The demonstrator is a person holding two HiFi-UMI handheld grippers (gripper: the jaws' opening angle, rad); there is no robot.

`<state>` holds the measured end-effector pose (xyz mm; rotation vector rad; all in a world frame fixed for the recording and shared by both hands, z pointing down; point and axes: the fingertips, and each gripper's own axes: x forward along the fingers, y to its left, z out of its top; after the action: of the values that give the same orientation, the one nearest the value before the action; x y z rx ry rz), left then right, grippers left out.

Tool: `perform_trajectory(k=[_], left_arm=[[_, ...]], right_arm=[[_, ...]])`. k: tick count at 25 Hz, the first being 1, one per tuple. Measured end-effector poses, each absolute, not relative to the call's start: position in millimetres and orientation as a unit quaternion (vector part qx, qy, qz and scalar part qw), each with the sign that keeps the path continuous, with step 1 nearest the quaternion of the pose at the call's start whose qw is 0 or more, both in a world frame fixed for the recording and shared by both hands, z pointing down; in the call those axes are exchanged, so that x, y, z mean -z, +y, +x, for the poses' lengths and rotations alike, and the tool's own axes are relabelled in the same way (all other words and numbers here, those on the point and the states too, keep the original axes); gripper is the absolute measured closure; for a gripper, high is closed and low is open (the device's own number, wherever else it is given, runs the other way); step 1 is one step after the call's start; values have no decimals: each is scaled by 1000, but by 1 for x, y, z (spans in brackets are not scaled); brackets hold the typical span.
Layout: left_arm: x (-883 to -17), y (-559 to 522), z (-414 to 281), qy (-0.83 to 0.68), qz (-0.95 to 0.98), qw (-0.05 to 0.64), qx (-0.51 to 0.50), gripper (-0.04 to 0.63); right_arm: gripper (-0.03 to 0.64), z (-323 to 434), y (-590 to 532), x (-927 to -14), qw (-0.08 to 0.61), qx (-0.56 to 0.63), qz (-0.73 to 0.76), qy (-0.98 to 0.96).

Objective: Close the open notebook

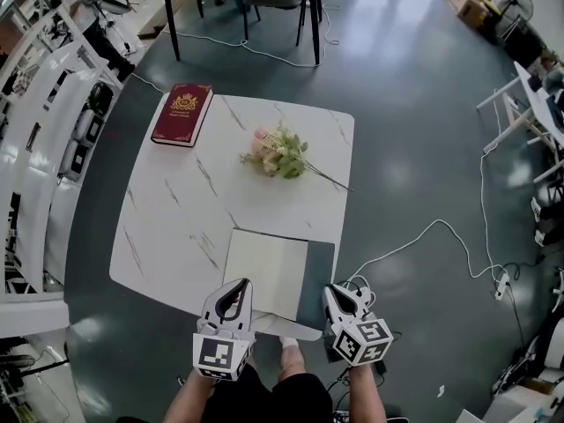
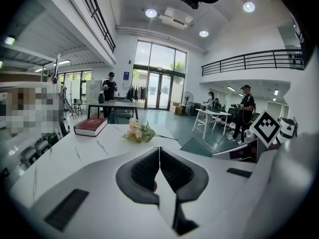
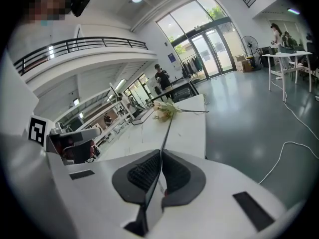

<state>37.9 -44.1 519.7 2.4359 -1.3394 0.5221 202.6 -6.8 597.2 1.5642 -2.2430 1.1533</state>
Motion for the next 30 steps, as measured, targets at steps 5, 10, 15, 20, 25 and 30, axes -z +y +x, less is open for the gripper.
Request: perform_trajectory(k=[5,10,15,20,25,30], left_arm=[[-507,-40,21,-476,848,154,-177,571],[-499,-39,6,-483,845,150,-174,571],[-491,-40,-13,-493,842,143,-168,571],[-482,-42,-36,-505,836,141,-165,571],[-482,-43,-57,-511,832,141,-162,571],[-481,-44,-74,-514,830,143,-162,571]], right_arm=[[584,184,-8,-578,79,-383,518,-761],[581,166,-12,-565,72,-377,510,-770],[580,149,-16,-556,73,-371,503,-778],[580,125,-21,-545,77,-362,494,-787],[578,102,-28,-541,79,-357,486,-793],[575,83,-34,-539,79,-355,482,-797]])
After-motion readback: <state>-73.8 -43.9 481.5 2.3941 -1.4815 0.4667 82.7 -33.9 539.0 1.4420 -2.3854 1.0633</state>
